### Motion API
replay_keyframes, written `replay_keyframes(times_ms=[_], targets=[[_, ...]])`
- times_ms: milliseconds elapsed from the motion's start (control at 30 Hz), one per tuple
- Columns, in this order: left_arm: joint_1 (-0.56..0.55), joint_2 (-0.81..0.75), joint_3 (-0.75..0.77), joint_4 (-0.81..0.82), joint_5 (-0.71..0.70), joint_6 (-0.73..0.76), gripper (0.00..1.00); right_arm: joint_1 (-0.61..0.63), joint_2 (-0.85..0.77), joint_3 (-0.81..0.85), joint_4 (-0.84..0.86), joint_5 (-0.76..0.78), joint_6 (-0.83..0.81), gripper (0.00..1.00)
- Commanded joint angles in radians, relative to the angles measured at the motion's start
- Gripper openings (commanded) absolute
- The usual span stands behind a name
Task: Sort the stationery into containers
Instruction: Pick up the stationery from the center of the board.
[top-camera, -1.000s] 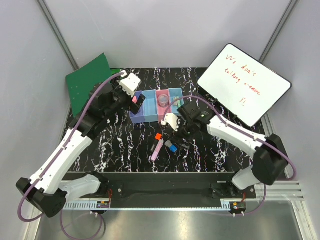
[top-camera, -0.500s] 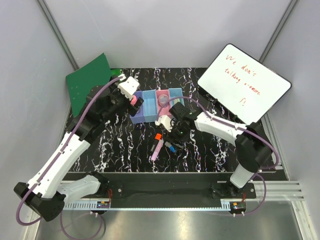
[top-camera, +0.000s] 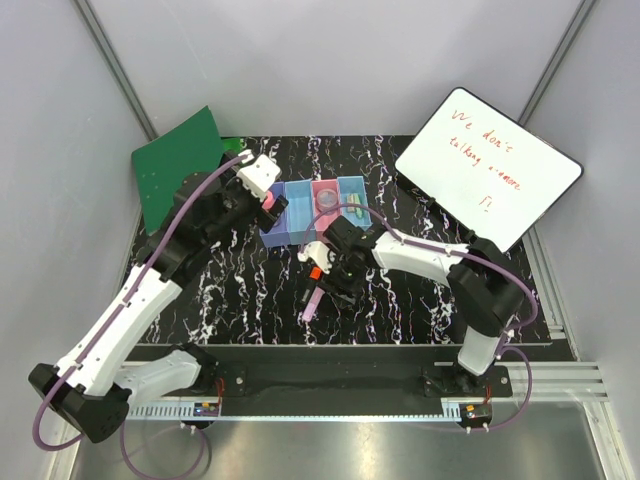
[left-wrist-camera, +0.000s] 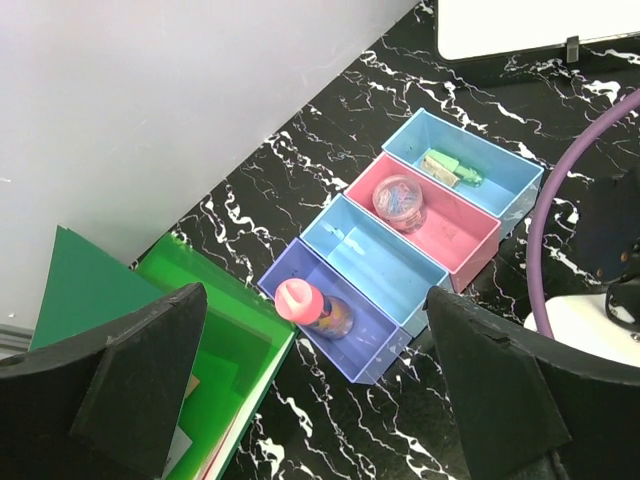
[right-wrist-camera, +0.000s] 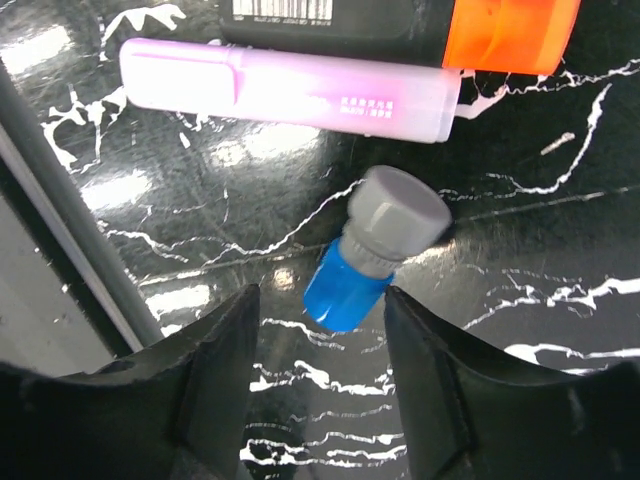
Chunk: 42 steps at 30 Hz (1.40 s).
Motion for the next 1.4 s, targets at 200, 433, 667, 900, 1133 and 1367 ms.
replay_keyframes(times_ms=[200, 433, 667, 900, 1133, 1367], targets=[[0.001, -0.025, -0.026, 0.083, -0.003, 0.028, 0.99, 0.008, 0.019, -0.045, 0.074, 0.013, 0.016, 0.54], [0.001, -0.021, -0.029, 0.106, 0.0, 0.026, 0.99, 0.008, 0.019, -0.066, 0.095, 0.021, 0.02, 0.54], [0.001, -0.03, -0.037, 0.111, -0.003, 0.038, 0.99, 0.011, 0.025, -0.08, 0.126, 0.03, 0.017, 0.48], [0.001, -0.033, -0.058, 0.119, -0.001, 0.04, 0.99, 0.019, 0.035, -0.077, 0.152, 0.062, 0.011, 0.31], [0.001, -0.033, -0.06, 0.123, 0.005, 0.038, 0.99, 0.02, -0.01, -0.094, 0.152, 0.128, -0.01, 0.16], [0.001, -0.036, -0.117, 0.12, 0.006, 0.054, 0.99, 0.022, -0.1, -0.089, 0.144, 0.278, -0.049, 0.03]])
